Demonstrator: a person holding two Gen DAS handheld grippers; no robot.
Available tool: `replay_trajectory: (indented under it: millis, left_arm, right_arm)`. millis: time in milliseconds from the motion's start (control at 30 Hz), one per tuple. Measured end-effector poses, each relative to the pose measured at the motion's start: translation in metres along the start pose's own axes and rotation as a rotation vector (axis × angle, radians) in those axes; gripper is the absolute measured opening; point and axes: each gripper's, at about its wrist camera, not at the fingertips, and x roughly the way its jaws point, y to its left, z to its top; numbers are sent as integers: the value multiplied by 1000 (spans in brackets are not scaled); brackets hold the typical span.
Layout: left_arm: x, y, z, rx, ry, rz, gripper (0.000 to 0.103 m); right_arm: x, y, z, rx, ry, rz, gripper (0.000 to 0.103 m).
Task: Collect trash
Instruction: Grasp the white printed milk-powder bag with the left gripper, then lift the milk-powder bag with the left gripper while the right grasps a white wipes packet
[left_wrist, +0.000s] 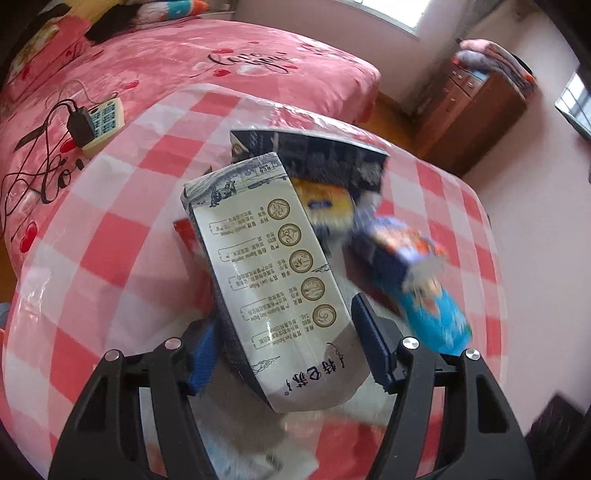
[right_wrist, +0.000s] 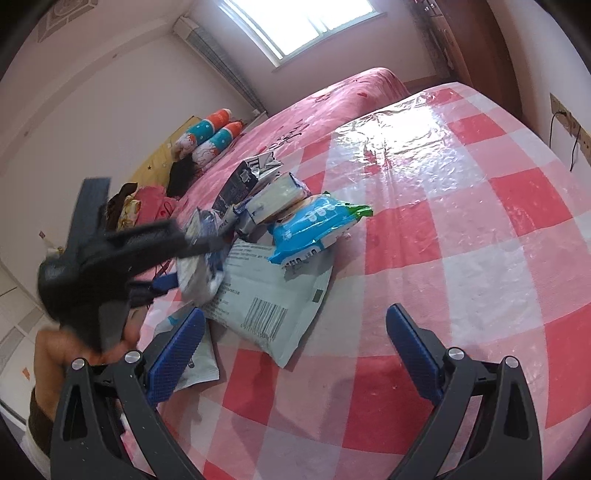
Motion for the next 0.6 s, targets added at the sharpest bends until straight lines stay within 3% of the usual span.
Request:
replay_trajectory:
  millis: [233, 600]
  left_arm:
    - [-17, 19, -32, 7, 31, -59, 66]
    - [-91, 79, -57, -7, -91, -117, 66]
  right_arm:
    - [14, 6, 3, -2, 44, 52, 97]
    - [32, 47, -10, -103, 107, 86, 97]
